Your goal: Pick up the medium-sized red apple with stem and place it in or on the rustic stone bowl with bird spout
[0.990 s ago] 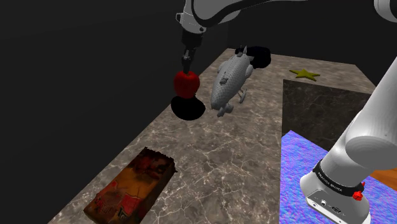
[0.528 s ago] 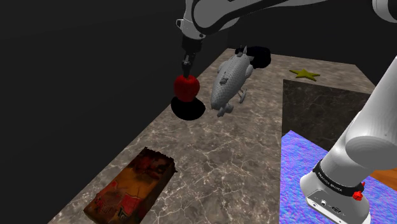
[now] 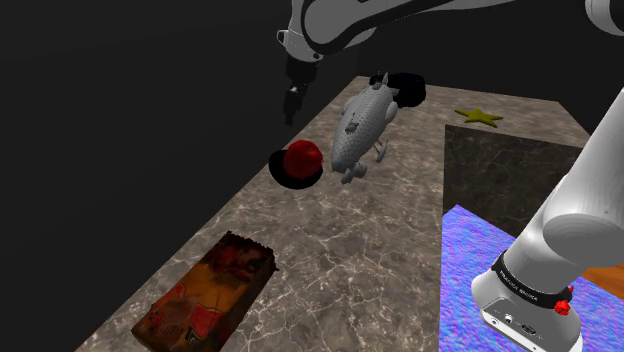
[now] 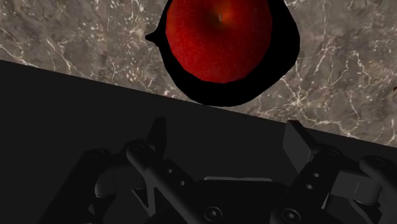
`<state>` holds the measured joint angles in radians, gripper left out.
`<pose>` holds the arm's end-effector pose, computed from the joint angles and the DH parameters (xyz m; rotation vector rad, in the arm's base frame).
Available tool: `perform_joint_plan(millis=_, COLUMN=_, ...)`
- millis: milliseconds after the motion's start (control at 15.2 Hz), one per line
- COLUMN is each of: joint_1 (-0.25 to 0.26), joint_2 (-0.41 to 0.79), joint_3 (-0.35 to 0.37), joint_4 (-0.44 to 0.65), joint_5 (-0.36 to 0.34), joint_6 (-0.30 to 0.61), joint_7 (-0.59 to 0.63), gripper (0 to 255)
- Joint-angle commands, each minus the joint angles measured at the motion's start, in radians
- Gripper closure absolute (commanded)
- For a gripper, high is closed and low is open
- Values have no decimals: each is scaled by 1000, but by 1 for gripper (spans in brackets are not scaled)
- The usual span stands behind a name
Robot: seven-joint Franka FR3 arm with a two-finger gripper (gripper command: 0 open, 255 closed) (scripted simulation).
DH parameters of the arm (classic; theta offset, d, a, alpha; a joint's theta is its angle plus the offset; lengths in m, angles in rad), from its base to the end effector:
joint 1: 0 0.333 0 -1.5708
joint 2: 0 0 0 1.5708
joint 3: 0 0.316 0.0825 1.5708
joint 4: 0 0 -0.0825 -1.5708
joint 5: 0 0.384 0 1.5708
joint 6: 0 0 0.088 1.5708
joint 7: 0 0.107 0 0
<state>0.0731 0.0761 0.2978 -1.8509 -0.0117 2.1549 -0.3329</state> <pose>0.5649 0.2146 0.5028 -2.9135 -1.0729 -0.3602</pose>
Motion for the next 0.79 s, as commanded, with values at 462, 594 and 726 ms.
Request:
perform_joint_plan(millis=462, joint_1=-5, joint_2=-51, joint_3=-2, joint_4=64, joint_5=19, joint_6=-112, joint_7=-12, gripper=0)
perform_joint_plan(millis=594, joint_1=-5, joint_2=-51, joint_3=-2, joint_4=64, joint_5=19, joint_6=-112, joint_7=-12, gripper=0)
perform_joint_plan(millis=726, joint_1=-5, joint_2=-51, joint_3=-2, joint_4=64, joint_5=19, joint_6=-112, joint_7=-12, gripper=0)
